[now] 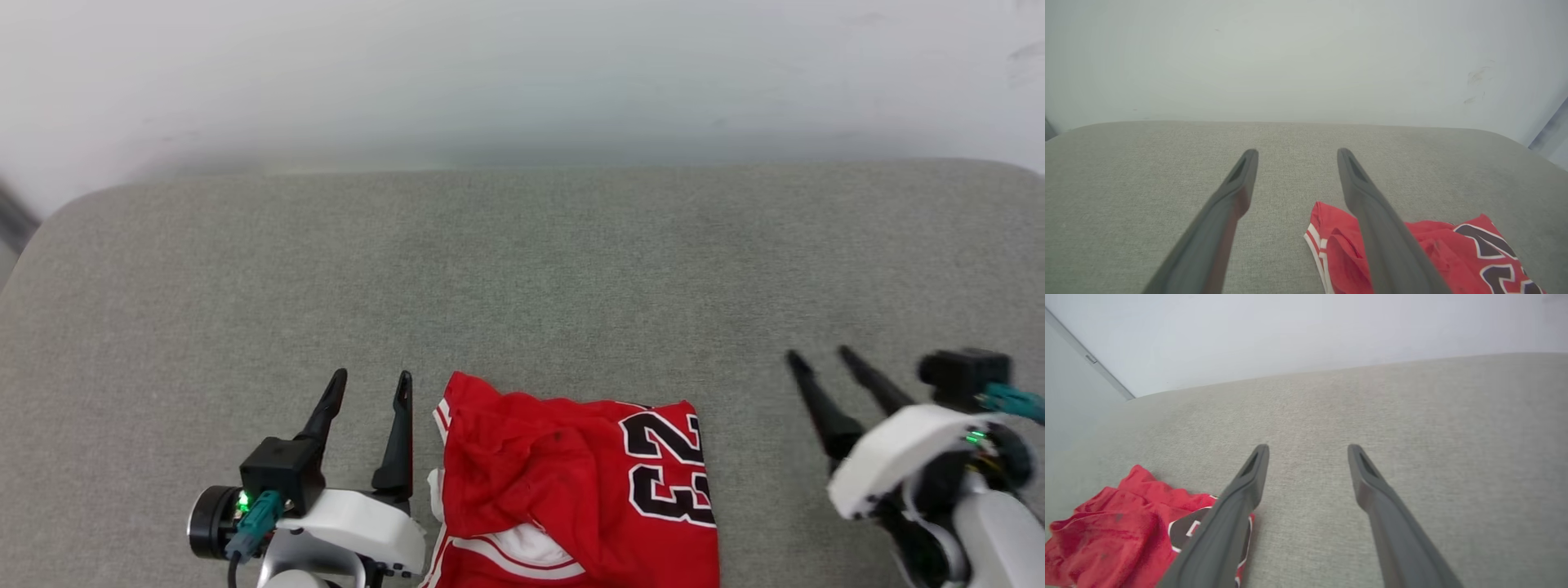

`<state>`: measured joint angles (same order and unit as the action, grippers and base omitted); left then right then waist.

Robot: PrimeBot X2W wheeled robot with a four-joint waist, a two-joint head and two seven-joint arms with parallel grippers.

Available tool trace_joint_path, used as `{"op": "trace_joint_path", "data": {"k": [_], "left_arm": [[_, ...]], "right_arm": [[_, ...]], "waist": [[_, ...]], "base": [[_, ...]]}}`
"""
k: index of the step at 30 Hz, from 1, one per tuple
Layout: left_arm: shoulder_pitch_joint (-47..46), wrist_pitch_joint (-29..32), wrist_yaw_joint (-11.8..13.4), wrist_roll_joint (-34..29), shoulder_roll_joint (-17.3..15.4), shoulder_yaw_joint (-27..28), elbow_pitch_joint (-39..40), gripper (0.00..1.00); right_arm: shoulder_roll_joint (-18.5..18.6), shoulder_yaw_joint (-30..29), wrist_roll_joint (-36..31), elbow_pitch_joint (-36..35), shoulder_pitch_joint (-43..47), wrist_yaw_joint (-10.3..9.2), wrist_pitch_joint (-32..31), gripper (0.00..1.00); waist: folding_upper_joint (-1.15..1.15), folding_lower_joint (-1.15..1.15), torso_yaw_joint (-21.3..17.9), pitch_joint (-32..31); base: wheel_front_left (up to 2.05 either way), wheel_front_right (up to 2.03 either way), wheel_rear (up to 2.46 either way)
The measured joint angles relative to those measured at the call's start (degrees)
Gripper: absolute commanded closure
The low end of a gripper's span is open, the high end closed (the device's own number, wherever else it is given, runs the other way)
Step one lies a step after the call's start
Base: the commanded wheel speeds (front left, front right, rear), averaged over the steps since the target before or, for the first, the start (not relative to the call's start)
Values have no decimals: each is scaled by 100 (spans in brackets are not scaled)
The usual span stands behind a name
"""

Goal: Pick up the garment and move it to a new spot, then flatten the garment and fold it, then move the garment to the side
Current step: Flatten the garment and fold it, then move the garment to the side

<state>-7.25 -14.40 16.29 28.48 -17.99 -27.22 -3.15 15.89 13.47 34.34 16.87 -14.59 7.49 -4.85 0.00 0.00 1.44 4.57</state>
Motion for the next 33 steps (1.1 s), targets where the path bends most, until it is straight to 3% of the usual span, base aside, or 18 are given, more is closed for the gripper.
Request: {"op": "trace_joint_path", "data": {"k": [5, 10, 20, 33], "left_arm": [[132, -19, 91, 11, -108, 135, 4, 0], [314, -35, 167, 36, -185, 248, 45, 0], [731, -44, 288, 24, -361, 412, 155, 0], [879, -51, 255, -16, -302, 469, 124, 0]], "right_arm": [[-102, -1102, -1081, -558, 552, 0, 394, 0], [-499, -1617, -1749, -1414, 1138, 0, 425, 0], [-1067, -1551, -2390, -2794, 2133, 0, 166, 0], [-1269, -1608, -2532, -3225, 2462, 1, -79, 0]], "waist": [[0, 0, -133, -150], [0, 0, -211, -371], [0, -1, -255, -712], [0, 0, -173, -732]], "base": [[0, 0, 0], [0, 0, 0], [0, 0, 0], [0, 0, 0]]}}
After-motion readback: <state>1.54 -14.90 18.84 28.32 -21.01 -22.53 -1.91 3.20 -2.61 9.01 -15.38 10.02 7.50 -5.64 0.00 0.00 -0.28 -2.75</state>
